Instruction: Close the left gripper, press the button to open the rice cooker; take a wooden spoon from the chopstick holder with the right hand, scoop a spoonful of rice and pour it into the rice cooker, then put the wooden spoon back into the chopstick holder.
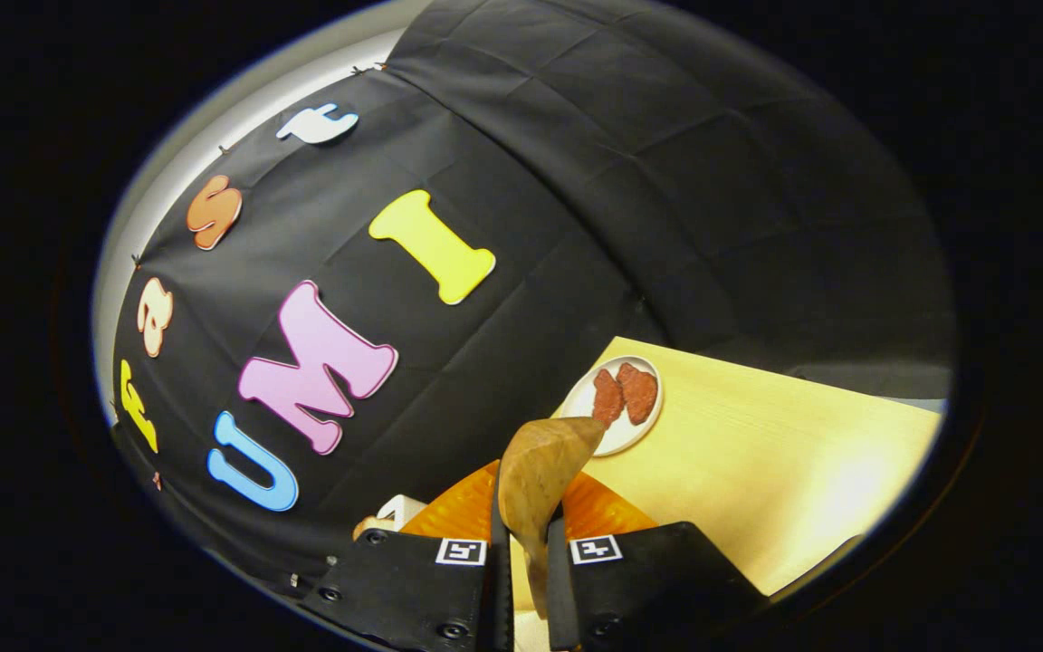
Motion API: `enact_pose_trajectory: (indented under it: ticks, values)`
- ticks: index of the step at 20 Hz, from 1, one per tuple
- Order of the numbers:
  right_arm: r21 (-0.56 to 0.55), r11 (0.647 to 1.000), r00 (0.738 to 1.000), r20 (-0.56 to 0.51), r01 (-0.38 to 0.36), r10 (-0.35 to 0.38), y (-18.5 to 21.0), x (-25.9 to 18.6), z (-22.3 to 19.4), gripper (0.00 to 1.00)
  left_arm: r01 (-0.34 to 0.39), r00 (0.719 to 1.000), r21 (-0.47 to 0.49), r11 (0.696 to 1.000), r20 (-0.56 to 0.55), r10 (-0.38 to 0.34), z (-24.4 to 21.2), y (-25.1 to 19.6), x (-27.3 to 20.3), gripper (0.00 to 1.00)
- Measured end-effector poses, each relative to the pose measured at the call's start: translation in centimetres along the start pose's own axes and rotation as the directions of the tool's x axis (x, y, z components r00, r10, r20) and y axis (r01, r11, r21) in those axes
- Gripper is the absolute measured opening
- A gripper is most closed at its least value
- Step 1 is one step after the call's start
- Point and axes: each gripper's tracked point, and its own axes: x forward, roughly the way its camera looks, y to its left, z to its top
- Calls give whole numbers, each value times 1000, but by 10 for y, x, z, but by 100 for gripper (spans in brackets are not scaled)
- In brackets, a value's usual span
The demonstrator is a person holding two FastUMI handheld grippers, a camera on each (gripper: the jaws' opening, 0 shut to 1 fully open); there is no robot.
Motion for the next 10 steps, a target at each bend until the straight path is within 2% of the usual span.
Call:
enact_pose_trajectory:
  ticks: [5, 10]
  values:
    - [-33, 998, 995, -84, 51, -53, -38, 30, -37, 19, -71, 997, -39, 997, -16, 70, -7, -18, -9, 95]
    - [-185, 982, 992, -115, 27, -49, -40, 45, -72, 19, -119, 993, -47, 992, -11, 118, -13, -36, -24, 95]
